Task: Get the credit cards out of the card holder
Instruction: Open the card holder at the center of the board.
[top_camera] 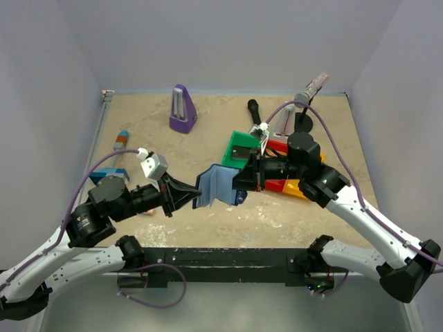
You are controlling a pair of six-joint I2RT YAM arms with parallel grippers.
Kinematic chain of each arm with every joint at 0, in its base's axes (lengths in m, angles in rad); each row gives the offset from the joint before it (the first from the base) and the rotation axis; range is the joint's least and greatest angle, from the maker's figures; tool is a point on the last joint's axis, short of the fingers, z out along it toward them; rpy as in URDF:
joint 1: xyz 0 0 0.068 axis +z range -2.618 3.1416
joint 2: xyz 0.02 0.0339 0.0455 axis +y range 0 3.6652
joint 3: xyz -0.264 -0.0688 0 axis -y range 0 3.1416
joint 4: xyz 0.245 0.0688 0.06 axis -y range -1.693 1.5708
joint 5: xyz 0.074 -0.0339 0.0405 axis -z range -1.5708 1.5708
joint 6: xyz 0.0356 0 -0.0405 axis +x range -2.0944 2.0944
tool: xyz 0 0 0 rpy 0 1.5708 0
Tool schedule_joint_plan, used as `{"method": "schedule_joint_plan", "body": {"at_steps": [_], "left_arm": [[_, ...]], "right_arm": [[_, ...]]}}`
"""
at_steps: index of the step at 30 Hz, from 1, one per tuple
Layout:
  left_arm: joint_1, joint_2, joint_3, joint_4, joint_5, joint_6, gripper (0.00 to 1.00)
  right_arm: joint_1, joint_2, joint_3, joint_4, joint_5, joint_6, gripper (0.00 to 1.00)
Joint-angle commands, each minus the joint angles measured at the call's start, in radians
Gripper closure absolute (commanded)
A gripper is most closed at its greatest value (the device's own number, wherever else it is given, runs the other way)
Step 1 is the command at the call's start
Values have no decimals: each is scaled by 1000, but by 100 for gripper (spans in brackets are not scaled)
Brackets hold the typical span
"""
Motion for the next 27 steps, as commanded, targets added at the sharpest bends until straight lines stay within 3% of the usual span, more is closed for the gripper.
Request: {"method": "schedule_joint_plan", "body": {"at_steps": [1,5,9,12,17,25,27], "left_arm": [[2,20,25,45,7,-6,100],[2,17,19,51,0,-9,100],[2,3,-2,63,-11,-14,100],[2,-14,-30,84,-11,-22,100],[2,-39,-56,124,-3,-36,100],[2,-49,-61,144,15,-42,100],[2,-54,-61,147,16,-46,100]], "right_arm": [[-2,-14,4,53,-27,13,98],[0,-21,6,45,-24,12,96],[0,-33,9,36,-18,12,70],[0,-38,12,34,-21,18,60],[-2,-55,16,37,-30,32,52],[-2,-58,13,47,-35,41,49],[-2,-58,12,48,-33,44,39]]}}
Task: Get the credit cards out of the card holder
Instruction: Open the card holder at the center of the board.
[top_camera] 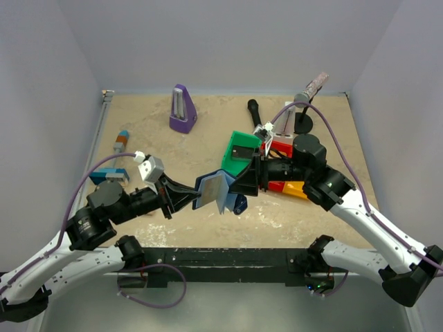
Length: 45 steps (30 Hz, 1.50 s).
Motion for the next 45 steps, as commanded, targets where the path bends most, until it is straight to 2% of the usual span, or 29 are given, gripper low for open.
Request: {"method": "schedule_joint_plan", "body": {"at_steps": [1,5,13,14,19,23,26,28,33,35,36,37,40,45], "left_arm": [[2,-16,1,86,17,-20,100],[2,-11,4,88,19,-26,100],[2,-11,3,88,19,-27,100],[2,-11,4,88,22,-29,100],[2,-10,0,99,29,-35,100],[2,-7,-2,115,40,-43,100],[2,-4,0,126,48,-44,100],[1,3,0,131,48,-44,100],[2,15,-7,140,51,-44,100],[2,16,-16,142,39,-44,100],[1,15,-20,139,28,-44,100],[2,13,-25,131,4,-43,100],[4,-3,-39,82,-82,-41,99],[4,-71,-59,-59,-358,-64,80]], "right_arm": [[-1,-16,16,42,-33,10,33],[-1,-26,11,59,-33,24,17],[-4,-56,17,103,-45,71,10],[-2,-56,17,109,-46,76,6],[-4,-33,54,51,-33,53,4],[-2,-10,77,13,-19,41,8],[-1,12,97,-30,-19,19,16],[1,24,109,-62,-19,4,26],[4,47,143,-157,1,-43,65],[2,53,169,-228,21,-74,83],[4,55,183,-266,38,-94,97],[2,56,198,-310,61,-112,100],[4,69,232,-429,134,-168,100],[4,116,230,-561,257,-244,100]]}}
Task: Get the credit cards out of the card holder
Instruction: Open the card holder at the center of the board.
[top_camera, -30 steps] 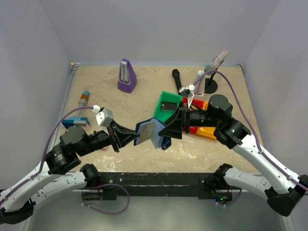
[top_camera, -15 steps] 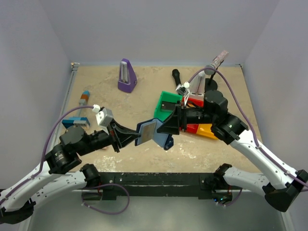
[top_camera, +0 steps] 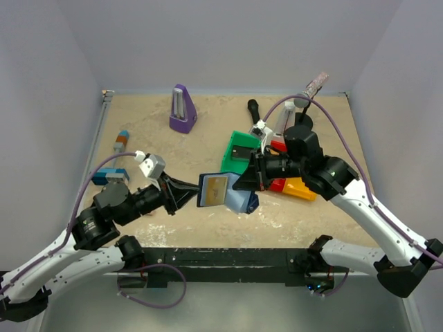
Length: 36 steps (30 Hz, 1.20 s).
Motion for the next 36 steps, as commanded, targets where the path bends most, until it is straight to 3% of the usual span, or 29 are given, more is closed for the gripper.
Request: {"method": "schedule_joint_plan", "body": {"at_steps": [1,4,7,12,20,24,29,36], "left_arm": [[4,-93,-23,-124,-324,-53,78],[4,-161,-69,-158,-425,-102,75],[3,-196,-121,-121,-404,-119,71],[4,-133,-153,-45,-260,-128,69],[2,25,-287,272,-4,-214,68],[1,127,-333,400,7,-244,69],[1,252,-374,417,-76,-312,78],[1,405,-420,496,-79,-381,84]], "right_arm": [[-7,40,16,-158,140,-92,100],[-6,77,-1,-149,137,-89,100],[-6,120,-16,-110,118,-83,100],[-6,214,-10,-79,120,-80,100],[0,358,-99,114,89,6,100],[2,408,-162,236,76,51,100],[2,465,-210,313,60,66,100],[0,505,-266,376,57,74,100]]}}
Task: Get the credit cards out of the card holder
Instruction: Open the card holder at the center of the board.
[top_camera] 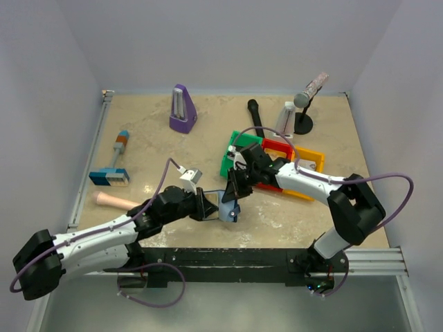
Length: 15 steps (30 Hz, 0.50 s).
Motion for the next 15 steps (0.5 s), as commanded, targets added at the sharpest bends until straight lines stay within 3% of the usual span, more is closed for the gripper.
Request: {"method": "schedule_joint_plan", "body": {"at_steps": [1,9,15], "left_arm": [[1,72,-20,104,-18,-61,84],[2,182,-19,89,-93,-90,85],[2,277,-6,92,-101,-104,85]], "right_arm": [[4,12,-19,92,-30,15,100],[1,66,-35,101,-26,12,99],[2,68,-31,78,-11,5,77]]}}
